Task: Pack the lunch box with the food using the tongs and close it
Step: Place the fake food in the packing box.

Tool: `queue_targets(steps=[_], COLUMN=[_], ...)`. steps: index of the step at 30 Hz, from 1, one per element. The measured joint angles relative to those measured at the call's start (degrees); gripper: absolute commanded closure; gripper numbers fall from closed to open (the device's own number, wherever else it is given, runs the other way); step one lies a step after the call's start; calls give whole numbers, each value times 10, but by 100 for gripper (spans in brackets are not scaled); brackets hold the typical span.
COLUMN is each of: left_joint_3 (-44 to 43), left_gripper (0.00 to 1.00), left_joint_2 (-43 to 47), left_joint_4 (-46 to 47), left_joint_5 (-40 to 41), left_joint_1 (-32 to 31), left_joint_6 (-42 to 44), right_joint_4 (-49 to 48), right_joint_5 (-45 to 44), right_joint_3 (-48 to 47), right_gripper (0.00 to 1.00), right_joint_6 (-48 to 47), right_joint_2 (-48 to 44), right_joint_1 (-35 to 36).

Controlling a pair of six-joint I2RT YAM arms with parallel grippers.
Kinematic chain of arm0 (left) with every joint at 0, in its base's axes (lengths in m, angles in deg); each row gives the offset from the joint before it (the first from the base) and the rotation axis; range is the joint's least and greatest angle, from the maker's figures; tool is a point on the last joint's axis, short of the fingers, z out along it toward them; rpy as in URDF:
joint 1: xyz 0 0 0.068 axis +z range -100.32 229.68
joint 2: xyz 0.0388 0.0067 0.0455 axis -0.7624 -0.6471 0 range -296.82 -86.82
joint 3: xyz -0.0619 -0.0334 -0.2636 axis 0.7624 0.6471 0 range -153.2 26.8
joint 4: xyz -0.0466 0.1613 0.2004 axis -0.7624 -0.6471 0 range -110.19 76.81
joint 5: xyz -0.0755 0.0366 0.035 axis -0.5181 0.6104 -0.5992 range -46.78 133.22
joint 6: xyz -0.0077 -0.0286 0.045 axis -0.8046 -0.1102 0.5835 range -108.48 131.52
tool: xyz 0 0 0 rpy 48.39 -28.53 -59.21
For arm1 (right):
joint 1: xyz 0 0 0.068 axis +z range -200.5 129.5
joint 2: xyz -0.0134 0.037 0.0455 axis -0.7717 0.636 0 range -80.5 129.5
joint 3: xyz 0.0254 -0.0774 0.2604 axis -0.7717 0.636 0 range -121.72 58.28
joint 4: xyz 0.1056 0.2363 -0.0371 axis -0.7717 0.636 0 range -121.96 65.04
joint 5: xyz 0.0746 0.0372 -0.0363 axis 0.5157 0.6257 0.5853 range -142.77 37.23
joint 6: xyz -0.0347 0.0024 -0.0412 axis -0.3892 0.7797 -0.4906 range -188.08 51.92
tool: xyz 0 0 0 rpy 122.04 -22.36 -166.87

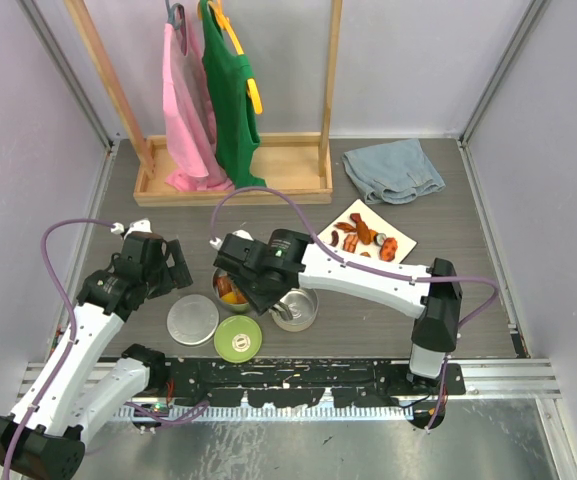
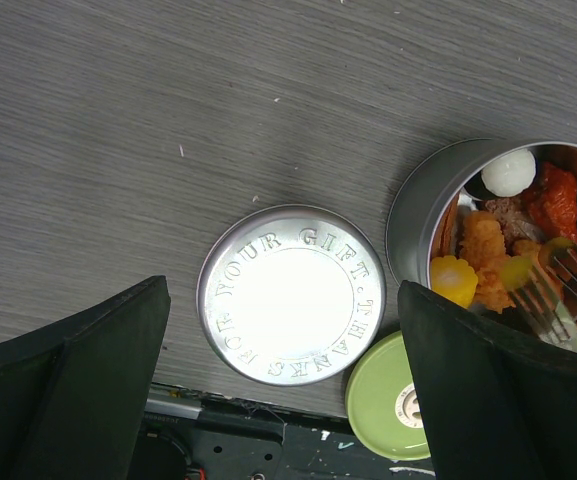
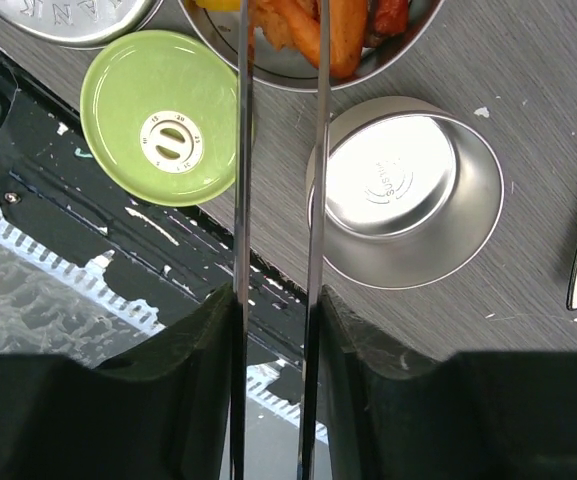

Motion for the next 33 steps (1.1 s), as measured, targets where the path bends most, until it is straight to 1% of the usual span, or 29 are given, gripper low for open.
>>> queue_targets(steps=[2, 5, 11, 16, 19, 23, 29, 33], left_joint_3=[0, 0, 0, 0, 0, 0, 0, 0], left_gripper=[2, 2, 2, 2, 2, 2, 2, 2], left_joint_2=[-1, -1, -1, -1, -1, -1, -1, -2], left_joint_4=[0, 0, 0, 0, 0, 0, 0, 0], left_joint_5=[0, 0, 0, -1, -1, -1, -1, -1], left_joint_1=[0, 0, 0, 0, 0, 0, 0, 0], left_joint_6=[0, 0, 0, 0, 0, 0, 0, 0], right_joint_4=[-2, -2, 3, 1, -7, -7, -5, -4], right_joint_5=[-3, -3, 4, 23, 35, 21, 10, 27], right_joint_3=[5, 19, 47, 50, 50, 44, 39, 47], right_gripper=[65, 67, 67, 67, 63, 60, 63, 65], right_joint_6=[4, 9, 9, 8, 5, 6, 3, -7], right_joint_2=[-8, -21, -23, -23, -23, -23, -42, -62], right_joint_1=[0, 0, 0, 0, -1, -1, -4, -7])
